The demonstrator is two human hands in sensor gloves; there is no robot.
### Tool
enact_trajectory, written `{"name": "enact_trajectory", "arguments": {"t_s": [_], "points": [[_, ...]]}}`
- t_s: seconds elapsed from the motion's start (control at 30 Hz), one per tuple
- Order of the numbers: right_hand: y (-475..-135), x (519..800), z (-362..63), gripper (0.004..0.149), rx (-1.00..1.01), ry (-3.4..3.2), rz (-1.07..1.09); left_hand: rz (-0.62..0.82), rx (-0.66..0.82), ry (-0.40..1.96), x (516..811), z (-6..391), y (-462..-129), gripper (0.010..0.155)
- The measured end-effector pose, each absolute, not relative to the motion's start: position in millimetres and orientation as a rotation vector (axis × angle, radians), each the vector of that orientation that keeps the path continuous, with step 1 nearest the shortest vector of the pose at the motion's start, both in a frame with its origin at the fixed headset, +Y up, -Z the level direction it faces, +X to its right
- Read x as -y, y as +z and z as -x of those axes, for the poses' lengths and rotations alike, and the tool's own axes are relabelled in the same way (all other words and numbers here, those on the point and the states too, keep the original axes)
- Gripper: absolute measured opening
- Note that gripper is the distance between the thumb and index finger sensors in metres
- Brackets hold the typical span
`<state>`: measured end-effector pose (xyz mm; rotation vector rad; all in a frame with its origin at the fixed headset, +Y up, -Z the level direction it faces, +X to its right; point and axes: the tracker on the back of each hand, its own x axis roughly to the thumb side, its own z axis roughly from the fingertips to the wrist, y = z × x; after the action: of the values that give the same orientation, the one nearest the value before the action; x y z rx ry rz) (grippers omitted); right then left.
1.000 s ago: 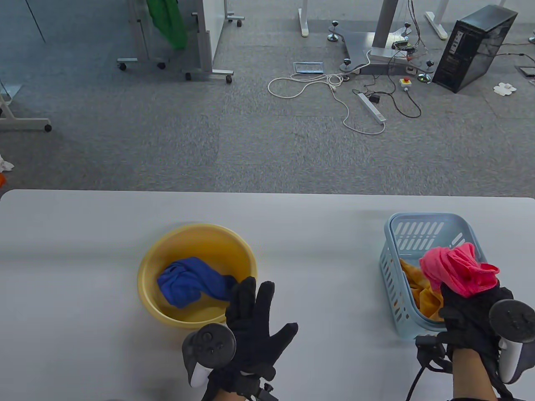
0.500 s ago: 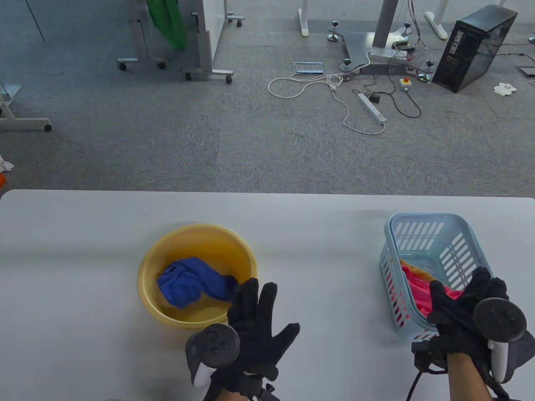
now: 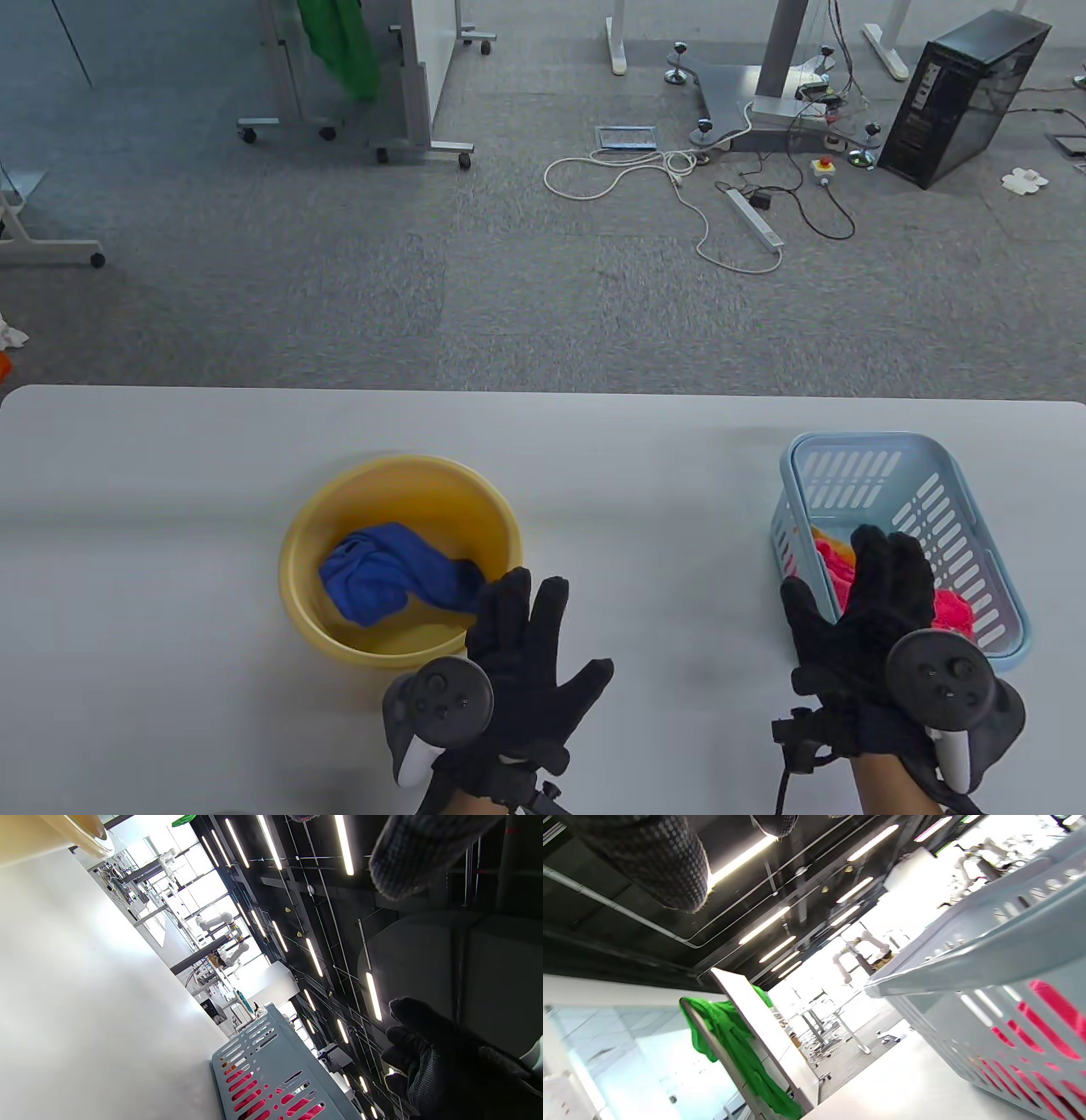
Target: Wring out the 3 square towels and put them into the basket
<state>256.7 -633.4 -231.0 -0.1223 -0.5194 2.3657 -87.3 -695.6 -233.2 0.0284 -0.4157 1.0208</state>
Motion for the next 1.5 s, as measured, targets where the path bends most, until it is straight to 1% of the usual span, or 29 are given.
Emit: {"name": "enact_trajectory", "arguments": {"t_s": [0.1, 0.2, 0.37, 0.47, 0.6, 0.7, 0.83, 0.93, 1.03, 1.13, 1.27, 1.33, 1.5], "points": [[-228.5, 636.8, -241.2, 0.091, 0.513, 2.386, 0.063, -0.026, 0.419, 1.032, 696.0, 87.3, -233.2, 0.086], [-225.2, 642.9, -227.3, 0.086, 0.515, 2.398, 0.020, -0.026, 0.419, 1.039, 696.3, 87.2, -233.3, 0.086], [-219.7, 655.5, -205.9, 0.088, 0.488, 2.397, -0.041, -0.025, 0.418, 1.029, 696.6, 86.7, -233.3, 0.086], [-214.9, 662.9, -189.9, 0.088, 0.526, 2.450, -0.093, -0.024, 0.416, 1.026, 697.0, 86.8, -233.9, 0.086], [-211.8, 672.3, -174.0, 0.088, 0.524, 2.433, -0.116, -0.013, 0.408, 1.022, 699.5, 87.1, -234.4, 0.086], [-211.8, 680.6, -167.3, 0.088, 0.493, 2.415, -0.103, -0.013, 0.407, 1.015, 699.5, 87.1, -234.2, 0.086], [-214.9, 698.9, -163.9, 0.088, 0.414, 2.320, -0.046, -0.006, 0.401, 1.005, 701.9, 87.8, -235.4, 0.086], [-219.4, 707.6, -162.3, 0.088, 0.314, 2.354, -0.057, -0.012, 0.387, 0.996, 704.4, 89.5, -237.0, 0.085], [-219.1, 708.0, -159.6, 0.088, 0.245, 2.306, -0.072, -0.016, 0.378, 0.987, 707.8, 89.0, -238.3, 0.084], [-217.0, 702.7, -155.5, 0.088, 0.275, 2.295, -0.101, -0.029, 0.378, 0.966, 709.6, 85.8, -237.8, 0.082], [-215.7, 701.5, -152.5, 0.088, 0.262, 2.300, -0.123, -0.032, 0.392, 0.913, 710.3, 79.2, -237.3, 0.081], [-215.1, 701.5, -152.4, 0.088, 0.252, 2.288, -0.125, -0.055, 0.354, 0.893, 710.2, 79.8, -237.5, 0.081], [-212.7, 695.6, -156.1, 0.088, 0.280, 2.260, -0.124, -0.048, 0.355, 0.858, 709.5, 78.6, -238.4, 0.081]]}}
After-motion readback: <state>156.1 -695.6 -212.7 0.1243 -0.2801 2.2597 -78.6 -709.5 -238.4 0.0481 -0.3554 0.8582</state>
